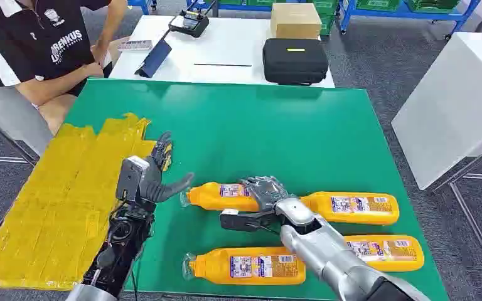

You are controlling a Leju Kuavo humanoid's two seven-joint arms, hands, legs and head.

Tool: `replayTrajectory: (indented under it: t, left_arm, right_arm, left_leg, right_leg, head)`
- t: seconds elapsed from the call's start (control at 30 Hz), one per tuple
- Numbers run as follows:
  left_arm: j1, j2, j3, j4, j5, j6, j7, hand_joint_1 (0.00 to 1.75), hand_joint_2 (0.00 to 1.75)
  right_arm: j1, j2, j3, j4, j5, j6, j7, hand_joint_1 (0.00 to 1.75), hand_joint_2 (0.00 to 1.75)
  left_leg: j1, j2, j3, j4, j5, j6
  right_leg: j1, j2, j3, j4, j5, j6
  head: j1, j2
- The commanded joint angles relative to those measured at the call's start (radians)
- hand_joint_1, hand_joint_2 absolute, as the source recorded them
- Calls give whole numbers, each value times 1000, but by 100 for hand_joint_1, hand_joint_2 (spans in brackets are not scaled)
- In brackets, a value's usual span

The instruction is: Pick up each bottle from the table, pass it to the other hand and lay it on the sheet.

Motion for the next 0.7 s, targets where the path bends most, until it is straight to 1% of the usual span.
replayTrajectory:
  t: [0.03, 0.07, 0.1, 0.13, 0.17, 0.23, 0.3, 0.37, 0.4, 0.43, 0.47, 0.53, 0.57, 0.67, 0.7]
  left_arm:
    - [-8, 17, -4, 49, -2, 9, 3, 0, 175]
    - [-5, 16, -3, 49, -2, 11, 4, 0, 175]
    - [0, 15, -1, 47, -4, 14, 3, 0, 175]
    - [2, 14, 1, 45, -6, 16, 3, 0, 175]
    - [6, 13, 1, 42, -7, 17, 3, 0, 175]
    - [20, 13, 5, 19, -10, 24, 3, 0, 175]
    - [37, 15, 7, -6, -15, 32, 6, 0, 175]
    - [56, 15, 3, -34, -27, 44, 10, 0, 175]
    - [62, 15, -2, -44, -32, 48, 12, 0, 175]
    - [65, 16, -9, -51, -37, 50, 14, 0, 175]
    - [65, 16, -20, -56, -45, 53, 16, 0, 175]
    - [64, 20, -40, -65, -54, 55, 18, 0, 175]
    - [63, 19, -41, -66, -55, 55, 19, 0, 175]
    - [63, 19, -41, -66, -55, 55, 19, 0, 175]
    - [63, 21, -46, -70, -56, 55, 19, 0, 175]
  right_arm:
    - [31, 40, -138, 61, -45, -185, 28, 175, 175]
    - [28, 44, -157, 49, -55, -213, 27, 175, 175]
    - [30, 50, -204, 20, -72, -274, 25, 175, 175]
    - [32, 53, -228, 5, -71, -299, 21, 175, 175]
    - [36, 58, -261, -22, -84, -333, 12, 175, 175]
    - [40, 76, -343, -75, -123, -399, -40, 175, 175]
    - [39, 87, -394, -111, -151, -419, -74, 175, 175]
    - [64, 114, -495, -207, -257, -525, -183, 175, 175]
    - [80, 123, -525, -250, -305, -553, -231, 175, 175]
    - [95, 130, -546, -290, -343, -567, -265, 175, 175]
    - [119, 136, -560, -339, -385, -584, -306, 175, 175]
    - [143, 144, -563, -382, -418, -593, -340, 175, 175]
    - [146, 148, -563, -383, -418, -595, -342, 175, 175]
    - [146, 148, -563, -383, -418, -595, -342, 175, 175]
    - [146, 151, -564, -378, -427, -600, -352, 175, 175]
  left_leg:
    - [1, -2, -1, -1, 1, -2]
    - [0, -2, -1, -1, 0, -1]
    - [1, -1, -2, -1, 1, -2]
    - [0, -1, -3, -1, 1, -1]
    - [0, -1, -5, -1, 2, -1]
    - [0, -2, -9, 0, 3, -2]
    - [0, -3, -12, 1, 3, -1]
    - [0, -2, -18, 1, 4, 0]
    - [0, -1, -18, 1, 3, -1]
    - [0, -3, -21, 1, 4, -1]
    - [1, -1, -19, 1, 2, -2]
    - [0, -5, -23, 1, 4, 0]
    - [1, -5, -21, 1, 3, -1]
    - [0, -5, -25, 1, 4, 0]
    - [0, -4, -24, 1, 3, -1]
  right_leg:
    - [1, -4, 0, -2, 0, -2]
    - [0, -2, 0, -1, 0, -1]
    - [1, -3, 0, -1, 1, -1]
    - [0, -2, 9, -1, 2, 1]
    - [0, -2, 7, -1, 3, 2]
    - [0, -4, 5, 0, 3, 0]
    - [0, -3, 2, 2, 3, 0]
    - [0, -1, -4, 2, 5, 2]
    - [0, 0, -4, 2, 4, 1]
    - [0, -2, -7, 2, 5, 2]
    - [1, -1, -6, 2, 3, 1]
    - [0, -4, -8, 2, 4, 3]
    - [0, -4, -7, 2, 3, 2]
    - [0, -4, -10, 2, 4, 3]
    - [0, -4, -9, 2, 3, 2]
  head:
    - [0, 0]
    - [0, 0]
    - [0, 0]
    - [0, 0]
    - [0, 0]
    - [0, 0]
    - [0, 0]
    - [0, 0]
    - [0, 0]
    - [0, 0]
    - [0, 0]
    - [0, 0]
    - [0, 0]
    - [0, 0]
    - [0, 0]
